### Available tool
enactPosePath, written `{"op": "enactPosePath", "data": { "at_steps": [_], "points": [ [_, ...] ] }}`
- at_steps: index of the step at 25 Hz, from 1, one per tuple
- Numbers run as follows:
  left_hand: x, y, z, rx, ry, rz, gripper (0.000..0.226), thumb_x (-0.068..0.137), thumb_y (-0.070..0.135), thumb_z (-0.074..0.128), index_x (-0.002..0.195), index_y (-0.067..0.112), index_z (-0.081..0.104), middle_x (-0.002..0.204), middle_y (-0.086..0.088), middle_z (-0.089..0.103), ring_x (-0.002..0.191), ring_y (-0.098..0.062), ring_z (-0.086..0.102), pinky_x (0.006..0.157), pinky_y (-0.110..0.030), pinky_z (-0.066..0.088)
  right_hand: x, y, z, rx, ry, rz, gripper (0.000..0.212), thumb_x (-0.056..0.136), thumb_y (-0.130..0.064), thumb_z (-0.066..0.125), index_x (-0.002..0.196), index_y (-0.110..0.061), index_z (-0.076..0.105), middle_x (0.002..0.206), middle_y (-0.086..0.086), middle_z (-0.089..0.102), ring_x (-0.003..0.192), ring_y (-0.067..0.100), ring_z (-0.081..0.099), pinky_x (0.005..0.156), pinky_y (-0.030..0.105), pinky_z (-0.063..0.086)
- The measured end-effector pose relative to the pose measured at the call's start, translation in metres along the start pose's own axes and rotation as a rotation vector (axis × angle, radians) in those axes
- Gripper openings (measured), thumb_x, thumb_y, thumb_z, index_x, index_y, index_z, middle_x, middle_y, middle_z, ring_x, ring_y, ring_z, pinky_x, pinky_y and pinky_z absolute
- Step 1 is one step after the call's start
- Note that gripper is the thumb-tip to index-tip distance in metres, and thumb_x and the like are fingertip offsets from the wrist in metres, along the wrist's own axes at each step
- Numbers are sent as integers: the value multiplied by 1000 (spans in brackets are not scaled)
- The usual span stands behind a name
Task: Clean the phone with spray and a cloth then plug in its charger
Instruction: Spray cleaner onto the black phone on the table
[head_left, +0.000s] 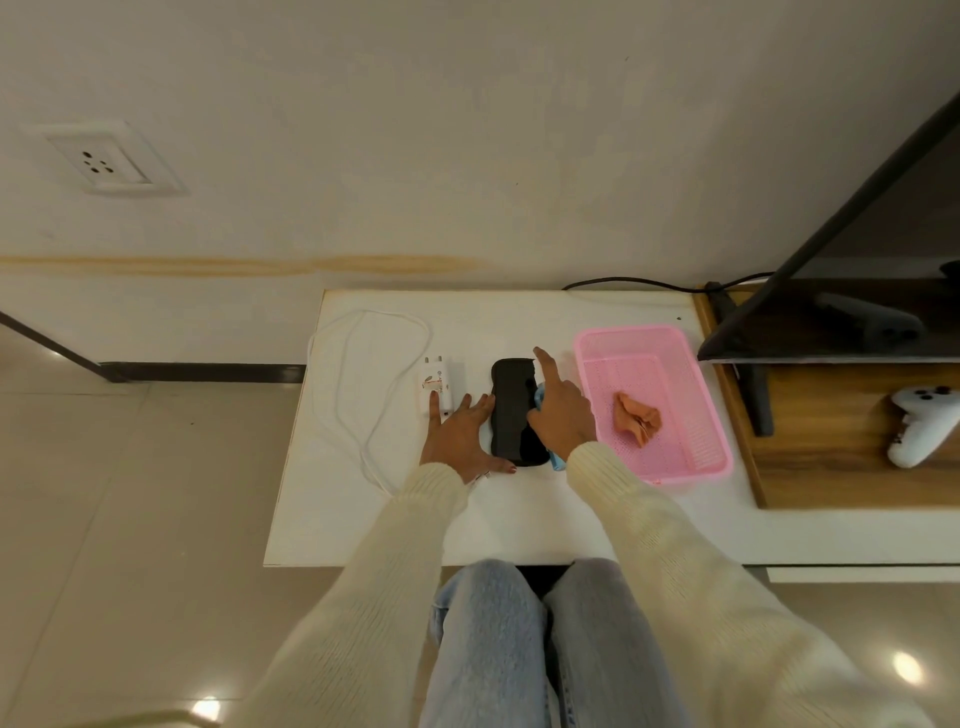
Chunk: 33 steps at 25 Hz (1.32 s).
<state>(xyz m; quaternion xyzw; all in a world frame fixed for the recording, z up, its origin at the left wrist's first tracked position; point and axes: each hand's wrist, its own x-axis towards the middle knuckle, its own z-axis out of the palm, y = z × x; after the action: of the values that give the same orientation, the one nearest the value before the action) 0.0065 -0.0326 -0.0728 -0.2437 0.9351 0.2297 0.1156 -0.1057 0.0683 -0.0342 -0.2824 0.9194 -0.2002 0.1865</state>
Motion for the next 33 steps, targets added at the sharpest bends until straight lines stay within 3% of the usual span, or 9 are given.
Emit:
{"op": "enactPosePath", "data": {
  "at_steps": [3, 14, 19, 23, 30, 33],
  "points": [
    [0, 0, 1, 6, -3, -5, 111, 66, 70, 65, 150, 28, 7, 155, 3, 24, 145, -12, 8, 102, -40, -31, 0, 1, -1, -20, -19, 37, 78, 83, -2, 52, 145, -28, 13, 76, 9, 50, 63, 22, 51, 54, 33, 47],
    [0, 2, 1, 5, 6, -6, 111, 66, 69, 66, 150, 27, 7, 155, 2, 24, 145, -13, 8, 102, -40, -30, -2, 2, 2, -32, -39, 40, 68, 83, -2, 56, 137, -26, 22, 78, 8, 52, 61, 22, 55, 58, 37, 55],
    [0, 1, 2, 0, 16, -3, 111, 65, 69, 67, 150, 27, 9, 155, 1, 23, 145, -12, 8, 103, -40, -30, -6, -3, 2, 34, -49, -5, 77, 82, 0, 56, 144, -27, 17, 79, 7, 52, 58, 18, 51, 48, 26, 44],
    [0, 0, 3, -4, 23, -4, 111, 65, 68, 68, 150, 26, 12, 155, 3, 25, 145, -11, 9, 104, -40, -30, -17, -14, 7, 59, -127, -59, 81, 84, -3, 56, 146, -32, 12, 97, 14, 59, 77, 25, 60, 67, 36, 55],
    [3, 1, 4, 62, 13, -6, 110, 65, 71, 65, 150, 26, 12, 154, 5, 26, 145, -13, 12, 103, -43, -28, -27, -18, 14, 5, -213, -48, 85, 84, -4, 56, 147, -34, 8, 91, 12, 54, 74, 24, 57, 65, 34, 51],
    [4, 0, 5, 74, 17, -3, 110, 65, 71, 64, 150, 26, 12, 155, 5, 26, 145, -13, 13, 104, -44, -28, -27, -17, 15, 6, -203, -43, 78, 84, -6, 57, 145, -32, 14, 99, 14, 55, 77, 27, 56, 68, 34, 48]
  ]
}}
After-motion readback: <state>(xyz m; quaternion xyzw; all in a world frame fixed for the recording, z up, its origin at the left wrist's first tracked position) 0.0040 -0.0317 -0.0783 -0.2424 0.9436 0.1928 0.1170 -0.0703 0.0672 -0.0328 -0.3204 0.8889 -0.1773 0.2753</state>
